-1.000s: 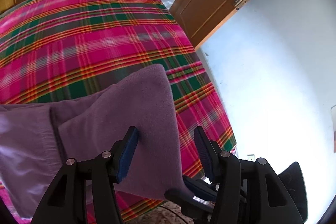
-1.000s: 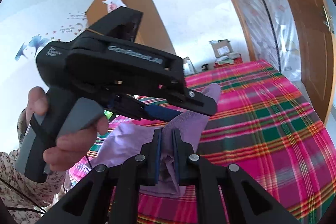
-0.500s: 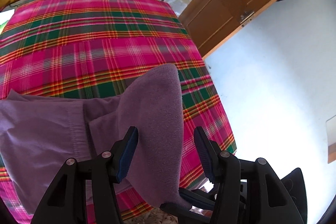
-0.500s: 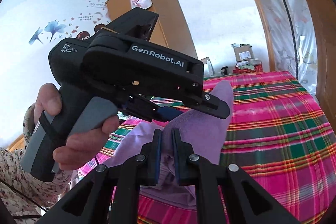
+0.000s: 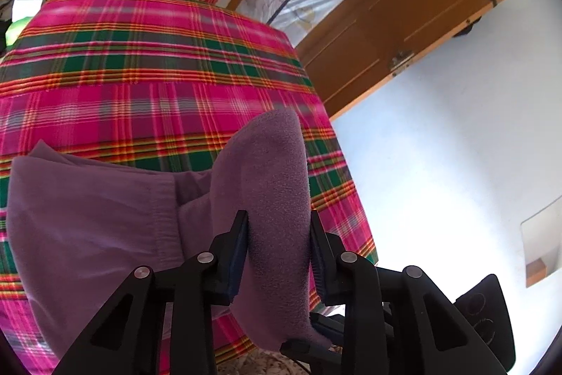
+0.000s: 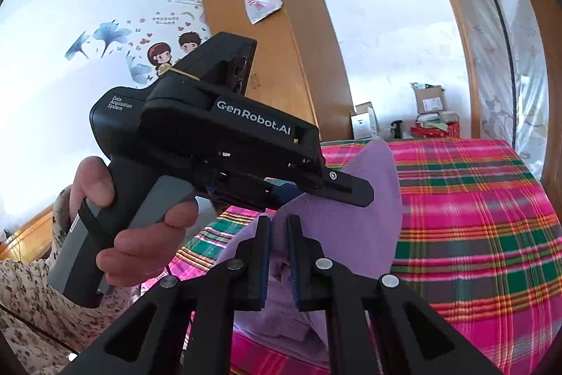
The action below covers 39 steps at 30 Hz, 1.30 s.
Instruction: Fold clothes
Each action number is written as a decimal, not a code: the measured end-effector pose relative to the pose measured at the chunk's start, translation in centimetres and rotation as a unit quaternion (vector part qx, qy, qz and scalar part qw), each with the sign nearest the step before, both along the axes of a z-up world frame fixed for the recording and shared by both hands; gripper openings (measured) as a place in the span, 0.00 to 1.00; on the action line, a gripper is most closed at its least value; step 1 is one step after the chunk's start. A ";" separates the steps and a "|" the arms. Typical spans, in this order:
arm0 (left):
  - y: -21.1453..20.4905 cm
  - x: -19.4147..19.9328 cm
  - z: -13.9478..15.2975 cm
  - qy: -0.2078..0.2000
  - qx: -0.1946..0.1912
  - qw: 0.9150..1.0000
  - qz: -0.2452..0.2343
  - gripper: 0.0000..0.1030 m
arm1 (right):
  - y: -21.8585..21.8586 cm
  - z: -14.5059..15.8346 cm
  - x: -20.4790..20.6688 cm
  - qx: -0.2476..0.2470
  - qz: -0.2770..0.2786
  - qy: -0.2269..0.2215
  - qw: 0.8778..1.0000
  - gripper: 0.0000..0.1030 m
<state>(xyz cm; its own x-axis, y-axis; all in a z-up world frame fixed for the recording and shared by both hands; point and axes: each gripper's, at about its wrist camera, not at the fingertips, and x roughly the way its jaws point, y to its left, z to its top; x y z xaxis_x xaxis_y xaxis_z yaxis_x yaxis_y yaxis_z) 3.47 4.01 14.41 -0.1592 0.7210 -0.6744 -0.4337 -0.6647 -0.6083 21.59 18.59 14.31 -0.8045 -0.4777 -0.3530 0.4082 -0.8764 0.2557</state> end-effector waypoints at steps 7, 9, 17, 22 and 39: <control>-4.1 -0.4 0.1 -0.010 0.035 0.999 0.028 0.32 | -2.7 0.6 -0.5 0.012 0.028 0.004 1.000 0.10; -5.2 -0.5 -0.2 -0.015 0.042 0.998 0.037 0.30 | -3.5 0.6 -0.6 0.015 0.038 0.004 0.999 0.10; -9.9 -0.9 -1.4 -0.035 0.069 0.994 0.072 0.30 | -6.7 0.1 -1.5 0.022 0.076 -0.005 0.997 0.10; -12.9 -1.3 -2.5 -0.042 0.079 0.991 0.099 0.30 | -8.9 -0.6 -2.4 0.029 0.096 -0.017 0.995 0.10; -19.4 -3.1 -9.2 -0.098 0.083 0.980 0.150 0.30 | -15.5 -5.7 -6.0 0.059 0.134 -0.086 0.985 0.09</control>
